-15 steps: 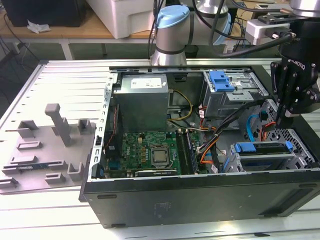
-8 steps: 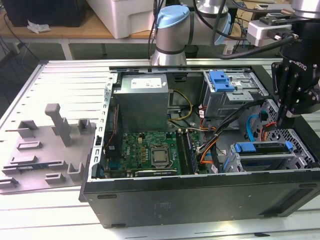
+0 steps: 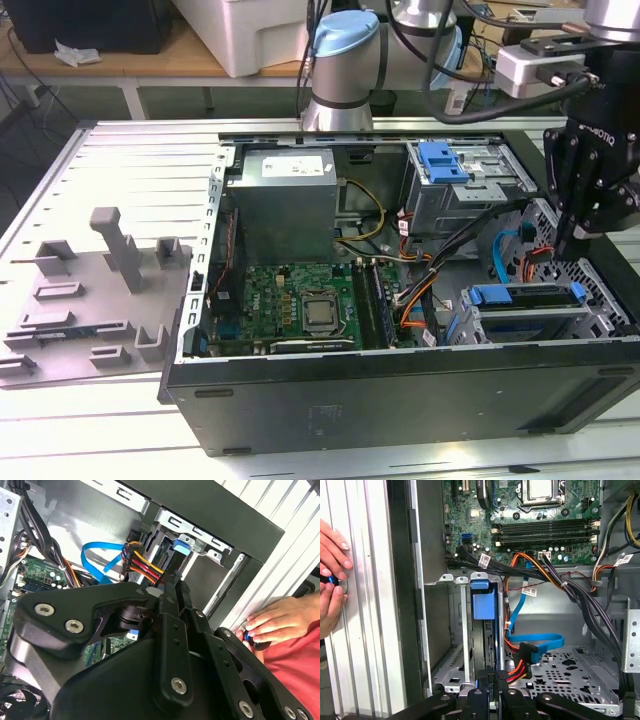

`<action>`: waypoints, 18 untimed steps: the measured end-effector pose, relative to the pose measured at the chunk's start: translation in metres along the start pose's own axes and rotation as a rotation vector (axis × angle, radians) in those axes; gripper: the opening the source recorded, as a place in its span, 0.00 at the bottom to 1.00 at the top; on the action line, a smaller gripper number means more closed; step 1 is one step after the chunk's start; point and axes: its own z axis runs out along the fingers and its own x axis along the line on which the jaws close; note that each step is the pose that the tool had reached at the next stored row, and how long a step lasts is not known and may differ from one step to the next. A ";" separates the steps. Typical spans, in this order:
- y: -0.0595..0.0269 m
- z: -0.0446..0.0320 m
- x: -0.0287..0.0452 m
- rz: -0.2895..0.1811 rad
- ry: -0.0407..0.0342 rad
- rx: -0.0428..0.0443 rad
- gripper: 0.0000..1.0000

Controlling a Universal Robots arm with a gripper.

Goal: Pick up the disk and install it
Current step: 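Insert the first disk wire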

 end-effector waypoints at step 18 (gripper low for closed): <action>0.0026 0.0096 -0.0010 -0.001 0.0001 0.0001 0.17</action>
